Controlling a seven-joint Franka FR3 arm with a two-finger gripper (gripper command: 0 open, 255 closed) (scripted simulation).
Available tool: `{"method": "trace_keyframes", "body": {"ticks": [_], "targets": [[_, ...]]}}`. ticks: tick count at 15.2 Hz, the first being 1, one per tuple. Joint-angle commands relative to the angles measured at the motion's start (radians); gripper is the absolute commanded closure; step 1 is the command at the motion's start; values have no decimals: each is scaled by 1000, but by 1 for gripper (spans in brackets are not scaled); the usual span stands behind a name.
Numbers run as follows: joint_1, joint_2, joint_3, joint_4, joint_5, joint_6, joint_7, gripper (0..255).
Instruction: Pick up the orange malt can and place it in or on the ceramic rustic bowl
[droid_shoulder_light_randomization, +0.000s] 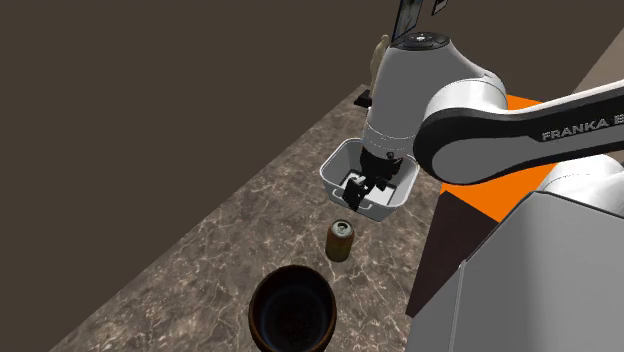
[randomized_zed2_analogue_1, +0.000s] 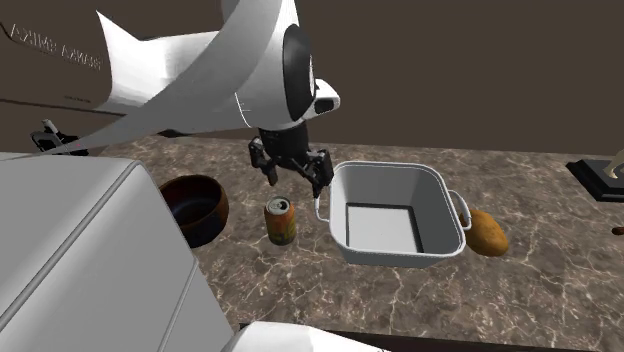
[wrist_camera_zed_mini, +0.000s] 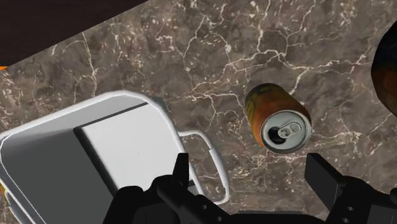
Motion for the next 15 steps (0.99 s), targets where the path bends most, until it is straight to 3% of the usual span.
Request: {"method": "trace_keyframes", "body": {"ticks": [1, 6, 15], "targets": [[-6, 61, 48, -3, 6, 58, 46, 0], [-57, 258, 202, 24, -34, 203, 204, 0], [-142, 391, 285, -6, -123, 352, 279, 0]]}}
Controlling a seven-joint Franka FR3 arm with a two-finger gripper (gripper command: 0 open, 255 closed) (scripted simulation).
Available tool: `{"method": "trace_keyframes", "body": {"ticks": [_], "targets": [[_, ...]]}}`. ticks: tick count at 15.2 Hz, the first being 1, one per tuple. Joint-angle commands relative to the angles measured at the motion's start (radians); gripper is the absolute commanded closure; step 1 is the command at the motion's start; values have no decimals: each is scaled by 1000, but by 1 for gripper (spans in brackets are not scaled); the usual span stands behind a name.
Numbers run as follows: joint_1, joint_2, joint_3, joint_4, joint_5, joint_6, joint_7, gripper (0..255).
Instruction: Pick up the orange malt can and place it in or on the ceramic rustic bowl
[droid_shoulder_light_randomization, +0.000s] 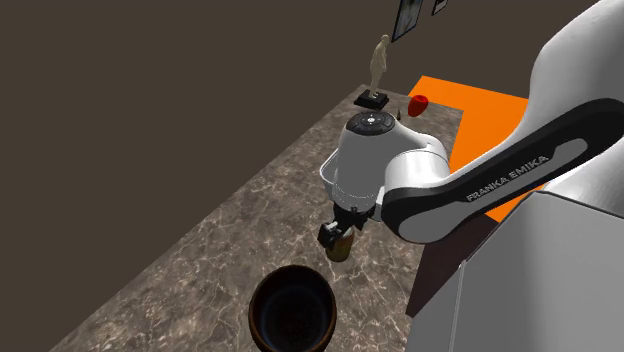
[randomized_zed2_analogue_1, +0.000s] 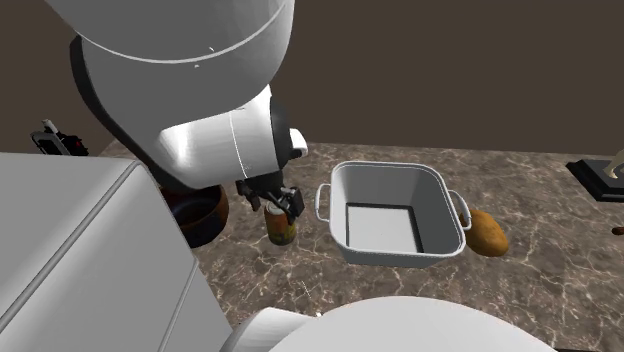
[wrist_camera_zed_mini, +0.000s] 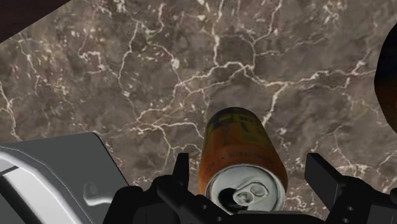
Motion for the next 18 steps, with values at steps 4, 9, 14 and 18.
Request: {"method": "trace_keyframes", "body": {"ticks": [4, 9, 14, 18], "targets": [[-15, 13, 30, -18, -31, 18, 9, 0], [-29, 19, 44, -16, -34, 23, 12, 255], [-25, 17, 45, -28, -28, 34, 10, 255], [-23, -11, 42, -15, -1, -2, -15, 255]]}}
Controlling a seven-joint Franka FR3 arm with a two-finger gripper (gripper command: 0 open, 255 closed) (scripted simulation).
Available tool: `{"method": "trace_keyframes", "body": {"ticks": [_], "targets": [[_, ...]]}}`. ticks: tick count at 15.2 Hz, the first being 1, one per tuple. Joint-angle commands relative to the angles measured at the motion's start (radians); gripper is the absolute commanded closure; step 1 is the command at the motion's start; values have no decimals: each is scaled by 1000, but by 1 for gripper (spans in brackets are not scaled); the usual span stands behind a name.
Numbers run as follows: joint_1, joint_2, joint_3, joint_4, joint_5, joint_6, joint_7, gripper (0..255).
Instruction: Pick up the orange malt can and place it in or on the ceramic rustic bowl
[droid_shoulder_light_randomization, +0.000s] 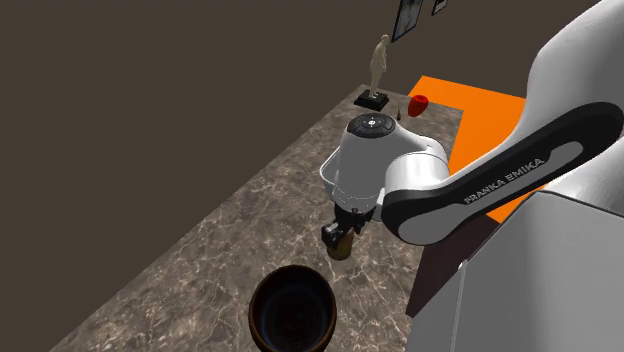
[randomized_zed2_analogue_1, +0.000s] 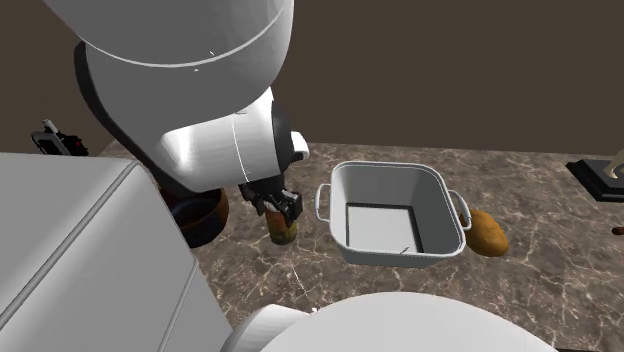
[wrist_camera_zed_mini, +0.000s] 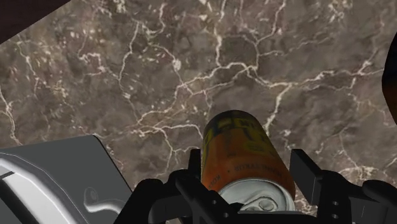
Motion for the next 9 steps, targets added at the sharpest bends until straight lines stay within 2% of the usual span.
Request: {"method": "trace_keyframes", "body": {"ticks": [1, 9], "targets": [[23, -32, -2, -2, 6, -37, -25, 255], [87, -157, -77, 33, 77, -185, -92, 255]]}}
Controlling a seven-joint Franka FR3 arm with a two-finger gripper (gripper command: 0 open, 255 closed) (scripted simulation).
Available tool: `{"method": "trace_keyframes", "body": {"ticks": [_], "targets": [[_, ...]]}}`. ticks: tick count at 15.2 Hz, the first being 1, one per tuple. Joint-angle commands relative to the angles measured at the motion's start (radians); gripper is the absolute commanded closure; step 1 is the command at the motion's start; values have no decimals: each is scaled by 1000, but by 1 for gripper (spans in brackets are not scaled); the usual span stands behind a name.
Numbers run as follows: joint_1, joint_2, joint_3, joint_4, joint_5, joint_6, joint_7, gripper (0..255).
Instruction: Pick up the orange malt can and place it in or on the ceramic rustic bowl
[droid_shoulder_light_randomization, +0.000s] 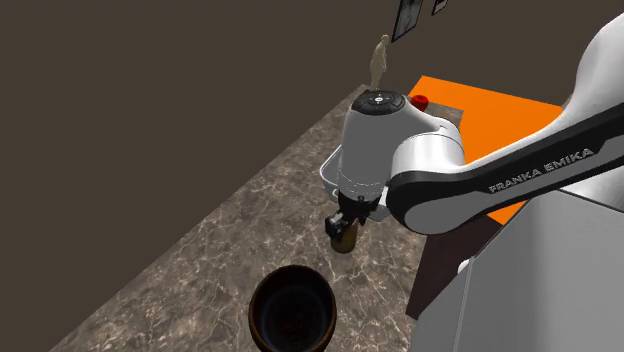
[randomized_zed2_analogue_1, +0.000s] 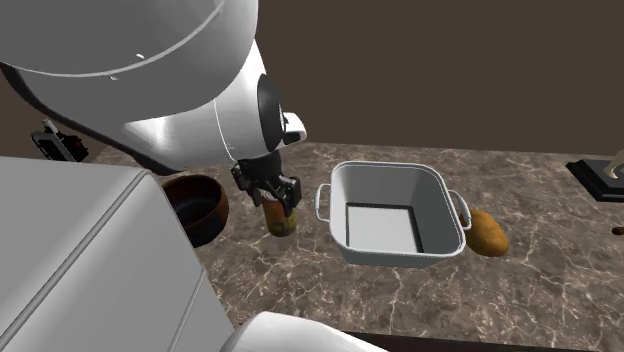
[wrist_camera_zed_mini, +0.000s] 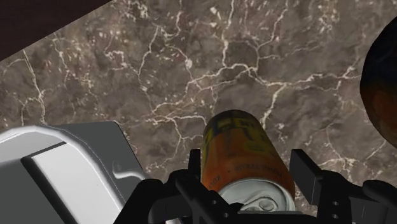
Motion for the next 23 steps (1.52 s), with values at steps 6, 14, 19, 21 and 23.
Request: {"method": "trace_keyframes", "body": {"ticks": [6, 14, 19, 21, 23], "targets": [[35, -92, -54, 42, 28, -129, -35, 255], [53, -166, -104, 102, 32, -261, -58, 255], [58, -201, -132, 146, 27, -339, -67, 255], [59, -212, -142, 165, 24, -369, -70, 255], [60, -222, -152, 185, 21, -399, -73, 255]]}}
